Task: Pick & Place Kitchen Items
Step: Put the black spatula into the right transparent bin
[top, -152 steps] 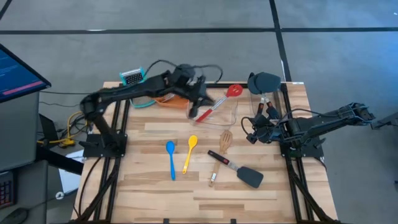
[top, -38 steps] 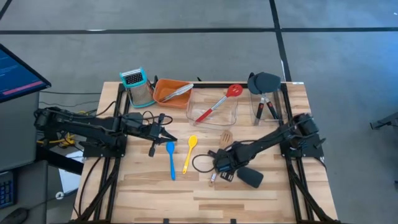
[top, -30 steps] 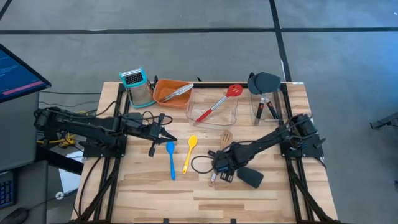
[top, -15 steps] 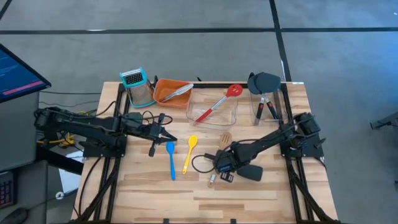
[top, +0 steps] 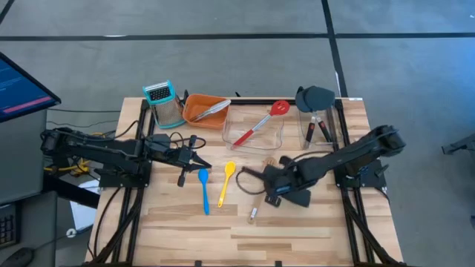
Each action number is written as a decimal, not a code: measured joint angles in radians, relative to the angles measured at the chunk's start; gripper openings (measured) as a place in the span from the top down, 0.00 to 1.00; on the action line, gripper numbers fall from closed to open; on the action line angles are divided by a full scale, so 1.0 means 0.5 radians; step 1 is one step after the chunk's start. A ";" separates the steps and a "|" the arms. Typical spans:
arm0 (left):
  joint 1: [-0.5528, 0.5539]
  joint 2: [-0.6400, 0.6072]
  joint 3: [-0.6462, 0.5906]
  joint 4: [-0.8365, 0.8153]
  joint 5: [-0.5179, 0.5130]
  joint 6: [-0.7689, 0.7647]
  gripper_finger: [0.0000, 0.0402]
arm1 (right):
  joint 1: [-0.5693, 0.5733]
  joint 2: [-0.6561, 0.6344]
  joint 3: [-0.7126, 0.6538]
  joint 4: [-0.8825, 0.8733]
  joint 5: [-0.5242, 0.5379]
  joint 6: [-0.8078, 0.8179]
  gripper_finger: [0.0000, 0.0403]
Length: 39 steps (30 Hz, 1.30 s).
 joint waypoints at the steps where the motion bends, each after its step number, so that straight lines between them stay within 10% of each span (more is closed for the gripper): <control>1: 0.000 0.000 0.000 0.001 -0.001 0.000 0.99 | 0.000 -0.069 0.000 -0.013 0.093 0.000 0.85; 12: 0.000 0.000 0.000 0.002 0.000 -0.001 0.99 | -0.009 -0.635 0.003 -0.080 1.638 -0.150 0.85; 18: 0.000 0.000 0.000 0.002 -0.001 -0.002 0.99 | -0.141 -0.762 0.003 -0.195 2.144 -0.155 0.85; 39: -0.001 0.000 0.000 0.003 0.000 -0.002 0.99 | -1.164 -0.792 -0.417 -0.636 1.971 0.441 0.85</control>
